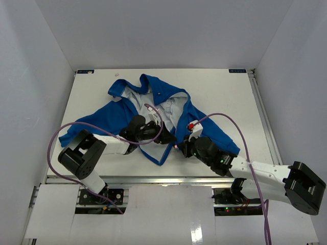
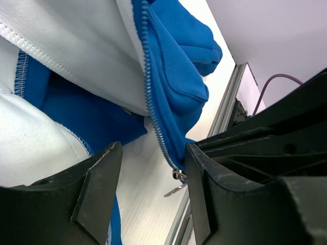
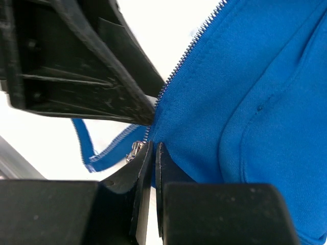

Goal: Zip up the jacket

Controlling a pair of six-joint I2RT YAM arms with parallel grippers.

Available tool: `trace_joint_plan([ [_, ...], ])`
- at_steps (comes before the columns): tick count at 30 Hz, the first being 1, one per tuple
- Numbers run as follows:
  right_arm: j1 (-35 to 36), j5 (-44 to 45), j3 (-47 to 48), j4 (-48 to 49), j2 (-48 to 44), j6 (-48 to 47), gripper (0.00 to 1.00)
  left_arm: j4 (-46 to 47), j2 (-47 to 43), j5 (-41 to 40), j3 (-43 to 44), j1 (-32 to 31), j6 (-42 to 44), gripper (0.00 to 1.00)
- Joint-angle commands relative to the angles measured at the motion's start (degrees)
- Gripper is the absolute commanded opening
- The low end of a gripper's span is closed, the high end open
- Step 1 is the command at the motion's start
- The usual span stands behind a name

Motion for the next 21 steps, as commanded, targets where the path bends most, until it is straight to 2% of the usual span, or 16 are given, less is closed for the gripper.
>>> trace_joint_plan([
  [1,0.0,-2.3,-1.7,5.3,-2.1,-0.5,0.08,3.2,0.9,2.4,2.1,-0.4,-1.0,0.62],
  [4,-0.1,-3.0,-2.1,5.9,-2.2,-0.4,0.08,4.4,2.1,2.9,2.3,-0.6,-1.5,0.61],
  [9,-0.1,-3.6,-2.6,6.0,-2.6,-0.3,0.08,10.3,4.7,5.5,1.7,-0.7,-3.9,0.51],
  [13,-0.1,-3.3,-3.2,6.1,-2.6,-0.3,0.08,16.7,7.0,10.6,1.4,-0.7,-6.8,0.3],
  [15,-0.1,-2.7,-3.3,6.1,-2.3,-0.2,0.1,19.9,7.8,12.7,0.8,-0.7,-9.0,0.13],
  [16,-0.1,-2.3,-3.4,6.1,-2.1,0.0,0.18,21.3,8.0,13.2,0.7,-0.7,-9.2,0.08],
  [19,-0.2,-2.5,-3.6,6.1,-1.7,0.7,0.42,22.4,8.0,14.3,0.5,-0.7,-9.0,0.01],
  [21,-0.2,-3.5,-4.1,6.2,-2.1,0.9,0.51,23.6,7.8,15.0,0.2,-0.7,-8.7,0.0],
])
